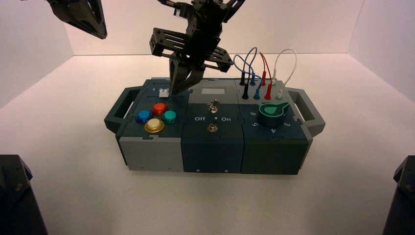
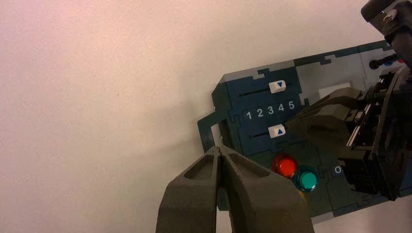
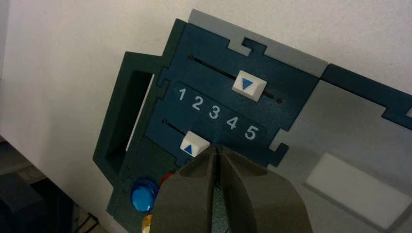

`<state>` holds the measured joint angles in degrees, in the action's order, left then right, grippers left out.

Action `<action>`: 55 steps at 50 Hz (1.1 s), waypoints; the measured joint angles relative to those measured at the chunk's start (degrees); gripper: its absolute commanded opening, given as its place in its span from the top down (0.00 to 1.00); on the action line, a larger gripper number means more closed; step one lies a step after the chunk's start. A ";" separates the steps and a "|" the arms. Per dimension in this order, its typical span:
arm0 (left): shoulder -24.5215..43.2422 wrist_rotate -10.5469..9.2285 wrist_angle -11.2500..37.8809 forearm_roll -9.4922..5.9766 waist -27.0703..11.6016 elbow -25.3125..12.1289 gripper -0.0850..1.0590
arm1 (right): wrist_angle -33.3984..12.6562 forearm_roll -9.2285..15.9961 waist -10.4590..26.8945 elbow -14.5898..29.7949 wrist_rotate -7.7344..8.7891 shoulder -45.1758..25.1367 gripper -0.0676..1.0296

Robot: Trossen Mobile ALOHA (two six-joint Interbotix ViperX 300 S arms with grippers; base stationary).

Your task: Move the bottom slider to position 2.

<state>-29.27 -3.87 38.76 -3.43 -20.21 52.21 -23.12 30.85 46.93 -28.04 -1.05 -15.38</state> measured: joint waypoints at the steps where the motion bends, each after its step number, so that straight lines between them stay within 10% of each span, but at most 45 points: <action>1: 0.00 0.00 0.00 0.00 0.09 0.00 0.95 | 0.00 0.00 0.00 0.00 0.00 0.00 0.96; 55: 0.26 0.09 0.09 0.00 0.00 0.00 0.95 | -0.18 1.05 0.00 1.23 0.00 -0.70 0.96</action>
<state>-29.00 -3.78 38.85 -3.43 -20.21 52.21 -23.29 31.90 46.93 -26.81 -1.05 -16.08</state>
